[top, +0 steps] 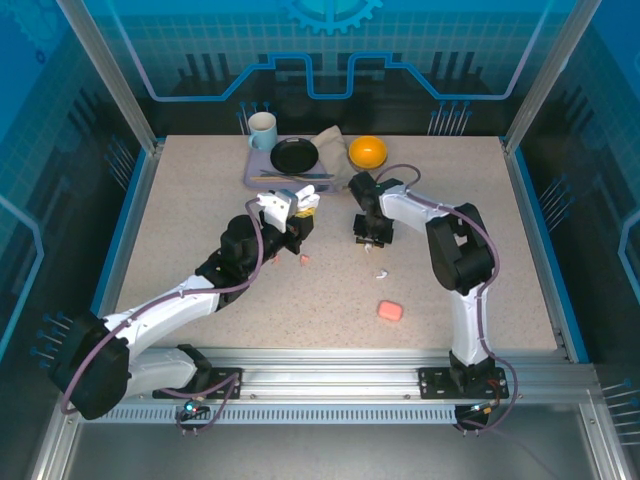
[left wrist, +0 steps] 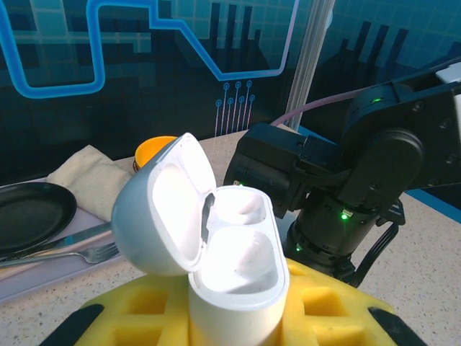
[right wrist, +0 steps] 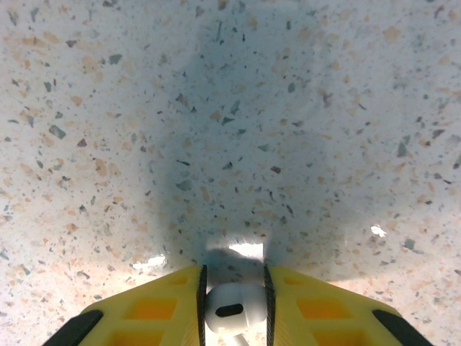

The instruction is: Insert the wireless bluetooth earbuds into the charging case

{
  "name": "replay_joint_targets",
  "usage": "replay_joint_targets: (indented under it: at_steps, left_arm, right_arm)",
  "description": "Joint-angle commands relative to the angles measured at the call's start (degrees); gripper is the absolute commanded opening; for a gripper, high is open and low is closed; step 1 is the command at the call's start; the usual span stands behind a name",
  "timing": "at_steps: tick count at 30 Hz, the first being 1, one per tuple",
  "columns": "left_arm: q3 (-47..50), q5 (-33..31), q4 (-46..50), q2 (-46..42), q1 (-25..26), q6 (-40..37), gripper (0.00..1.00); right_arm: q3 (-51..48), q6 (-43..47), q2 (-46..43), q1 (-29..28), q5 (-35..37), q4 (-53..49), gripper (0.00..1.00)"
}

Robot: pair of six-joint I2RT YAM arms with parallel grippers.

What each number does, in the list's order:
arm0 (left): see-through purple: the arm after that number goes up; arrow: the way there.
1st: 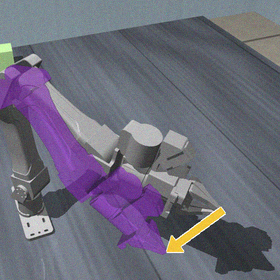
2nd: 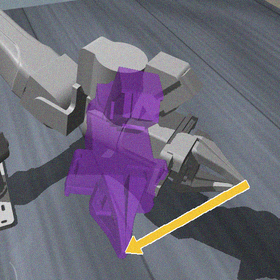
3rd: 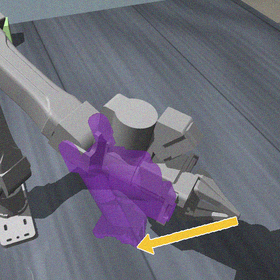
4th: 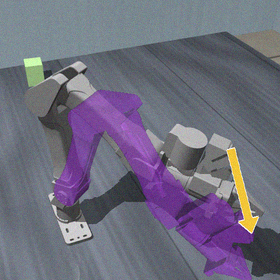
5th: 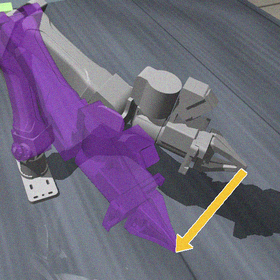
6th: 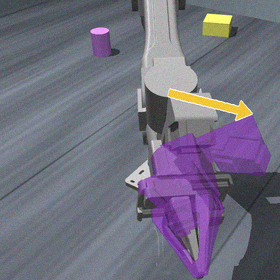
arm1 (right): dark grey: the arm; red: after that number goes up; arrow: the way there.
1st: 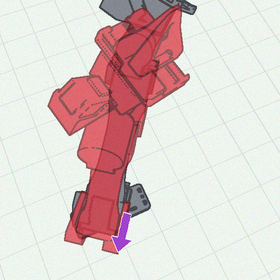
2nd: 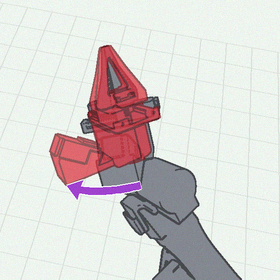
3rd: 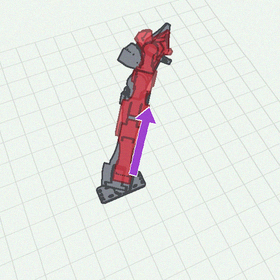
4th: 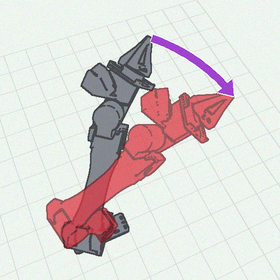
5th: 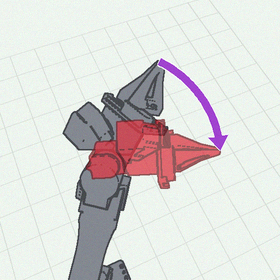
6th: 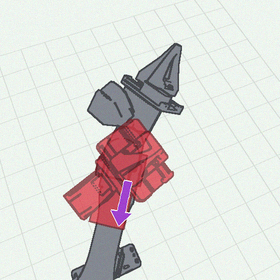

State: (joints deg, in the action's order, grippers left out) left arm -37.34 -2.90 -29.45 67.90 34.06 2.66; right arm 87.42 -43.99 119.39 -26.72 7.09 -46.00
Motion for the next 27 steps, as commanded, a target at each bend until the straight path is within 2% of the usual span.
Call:
replay_joint_targets:
  at_steps: [1,9,15,23,27]
  left_arm:
    - [-2.14,1.14,-2.23,0.39,-0.44,-0.28,0.0]
    - [-3.25,1.33,-2.09,0.45,-0.44,-0.71,0.0]
    - [-4.5,2.85,-2.65,0.75,-0.54,-2.62,0.0]
    - [-9.57,9.45,-4.35,3.73,-0.54,-2.88,0.0]
    - [-13.78,12.79,-5.3,6.73,-0.43,-2.41,0.0]
  right_arm:
    - [-1.53,-1.27,-5.21,-0.17,-0.15,1.61,0.26]
    - [-4.74,-2.23,-16.59,0.57,-1.07,6.51,0.26]
    - [-7.96,-2.89,-29.08,1.06,-1.57,14.44,0.28]
    - [-13.15,-3.38,-44.82,1.06,-0.8,32.78,0.29]
    - [-15.5,-3.8,-48.79,0.97,-2.02,42.99,0.3]
